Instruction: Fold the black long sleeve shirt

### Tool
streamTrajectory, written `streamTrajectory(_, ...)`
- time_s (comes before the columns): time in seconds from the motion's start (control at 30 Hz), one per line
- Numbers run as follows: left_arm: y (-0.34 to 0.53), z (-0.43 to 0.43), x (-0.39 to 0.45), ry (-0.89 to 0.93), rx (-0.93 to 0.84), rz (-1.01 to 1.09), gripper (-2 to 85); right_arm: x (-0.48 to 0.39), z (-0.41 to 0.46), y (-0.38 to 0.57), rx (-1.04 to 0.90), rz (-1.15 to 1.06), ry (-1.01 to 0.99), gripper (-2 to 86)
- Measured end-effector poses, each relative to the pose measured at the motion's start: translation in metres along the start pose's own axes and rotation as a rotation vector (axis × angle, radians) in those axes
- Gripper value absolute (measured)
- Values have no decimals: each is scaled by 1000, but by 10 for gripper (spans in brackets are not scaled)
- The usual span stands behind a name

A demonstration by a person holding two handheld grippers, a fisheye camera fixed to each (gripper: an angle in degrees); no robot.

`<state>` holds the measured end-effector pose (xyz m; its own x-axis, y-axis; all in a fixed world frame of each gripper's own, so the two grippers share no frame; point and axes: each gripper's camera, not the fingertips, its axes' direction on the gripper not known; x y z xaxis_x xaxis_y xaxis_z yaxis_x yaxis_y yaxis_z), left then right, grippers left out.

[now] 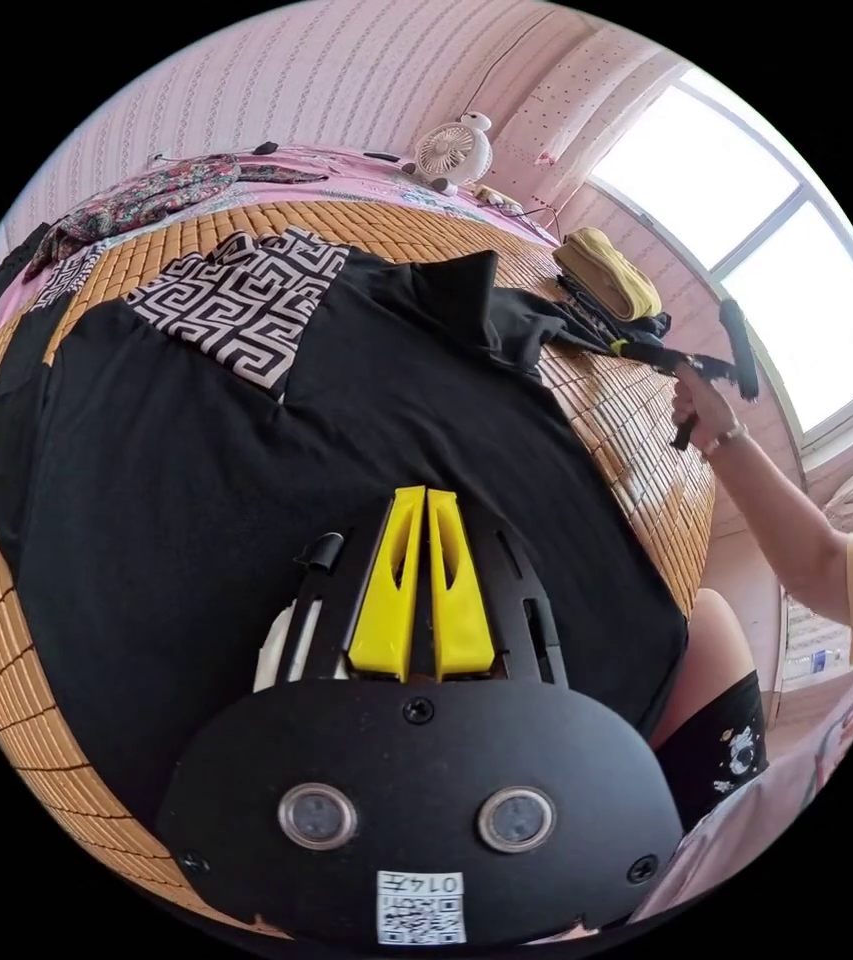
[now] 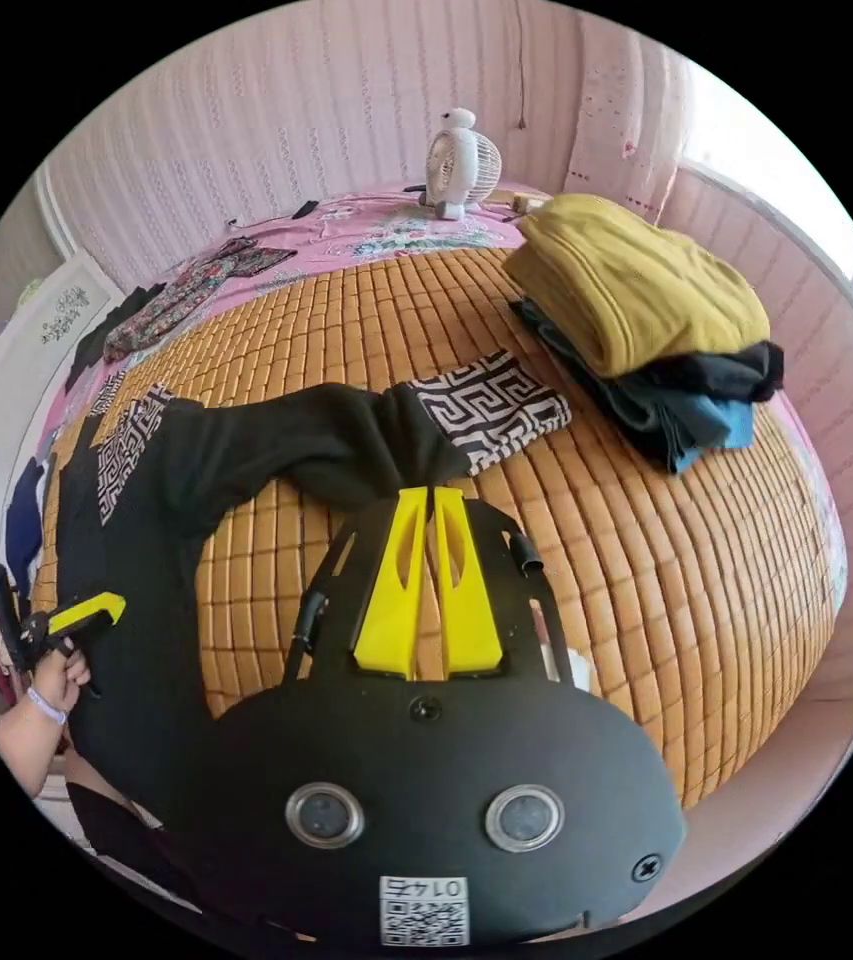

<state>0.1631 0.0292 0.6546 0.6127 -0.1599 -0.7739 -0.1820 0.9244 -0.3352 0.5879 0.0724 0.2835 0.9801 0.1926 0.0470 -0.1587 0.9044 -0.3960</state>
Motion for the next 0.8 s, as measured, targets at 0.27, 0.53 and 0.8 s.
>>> streamTrajectory(0.27,2,-16,13,69,30,-25,-4,57,-61,102,31,105,76,68)
streamTrajectory(0.53,55,15,114,38,-223,273,7,77,-42,80,16,186,222,55)
streamTrajectory(0.8,32,37,166,47,-206,414,14,109,-101,62,142,188,112,27)
